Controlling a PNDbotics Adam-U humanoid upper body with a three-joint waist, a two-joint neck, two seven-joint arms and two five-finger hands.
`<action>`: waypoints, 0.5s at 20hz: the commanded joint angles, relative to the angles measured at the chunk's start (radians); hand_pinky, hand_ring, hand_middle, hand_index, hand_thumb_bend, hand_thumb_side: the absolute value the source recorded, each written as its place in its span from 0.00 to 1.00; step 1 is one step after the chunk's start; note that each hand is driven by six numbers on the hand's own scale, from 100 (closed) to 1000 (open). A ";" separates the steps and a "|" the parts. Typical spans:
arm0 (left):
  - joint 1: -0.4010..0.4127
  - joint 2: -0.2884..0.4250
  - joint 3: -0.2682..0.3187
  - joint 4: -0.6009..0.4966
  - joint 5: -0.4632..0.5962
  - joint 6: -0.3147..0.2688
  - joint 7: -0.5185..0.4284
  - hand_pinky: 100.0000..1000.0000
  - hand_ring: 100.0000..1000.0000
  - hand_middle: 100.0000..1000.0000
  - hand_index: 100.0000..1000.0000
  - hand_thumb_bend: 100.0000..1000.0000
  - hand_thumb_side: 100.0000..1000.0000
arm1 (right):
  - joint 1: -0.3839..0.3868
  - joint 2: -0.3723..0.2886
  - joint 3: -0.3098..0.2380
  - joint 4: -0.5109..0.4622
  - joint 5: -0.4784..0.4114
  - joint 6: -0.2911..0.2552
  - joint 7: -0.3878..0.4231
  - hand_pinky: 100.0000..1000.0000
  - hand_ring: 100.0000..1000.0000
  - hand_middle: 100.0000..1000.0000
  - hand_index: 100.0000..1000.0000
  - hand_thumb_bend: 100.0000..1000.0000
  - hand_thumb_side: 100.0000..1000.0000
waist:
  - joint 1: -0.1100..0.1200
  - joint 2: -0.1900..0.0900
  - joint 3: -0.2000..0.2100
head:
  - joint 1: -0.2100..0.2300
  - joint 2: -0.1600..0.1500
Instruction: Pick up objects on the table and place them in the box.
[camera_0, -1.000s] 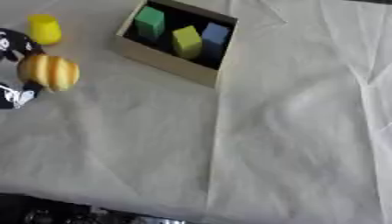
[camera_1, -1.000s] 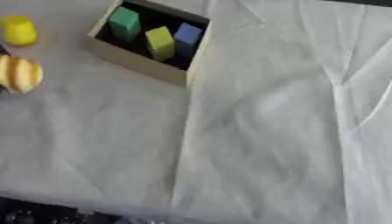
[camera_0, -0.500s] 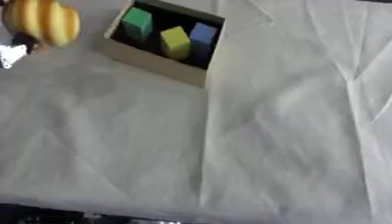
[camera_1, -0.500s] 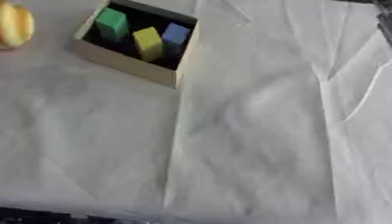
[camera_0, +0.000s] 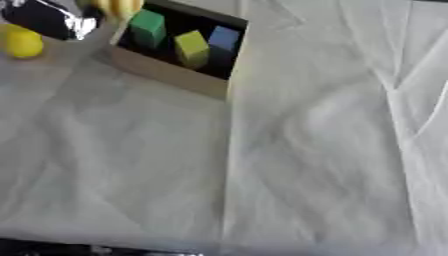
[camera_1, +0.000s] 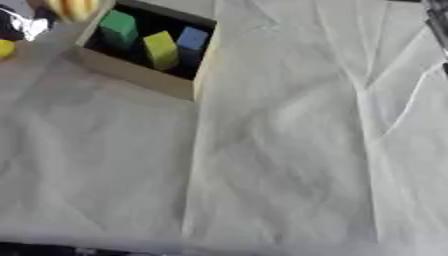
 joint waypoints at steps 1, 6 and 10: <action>-0.043 -0.049 0.025 0.072 -0.036 -0.022 0.042 0.74 0.80 0.73 0.75 0.02 0.00 | -0.023 -0.011 -0.005 -0.016 -0.006 0.000 0.004 0.77 0.74 0.70 0.81 0.00 0.69 | 0.004 -0.017 -0.007 | -0.002 0.001; -0.074 -0.119 0.044 0.192 -0.099 -0.059 0.090 0.74 0.80 0.73 0.76 0.05 0.00 | -0.051 0.001 -0.002 -0.016 -0.011 -0.003 0.008 0.77 0.74 0.70 0.81 0.00 0.68 | 0.002 -0.002 -0.027 | 0.009 -0.019; -0.094 -0.158 0.059 0.276 -0.175 -0.089 0.121 0.76 0.82 0.76 0.82 0.16 0.00 | -0.067 0.009 0.001 -0.016 -0.014 -0.005 0.012 0.77 0.74 0.70 0.81 0.00 0.69 | 0.002 0.007 -0.042 | 0.020 -0.031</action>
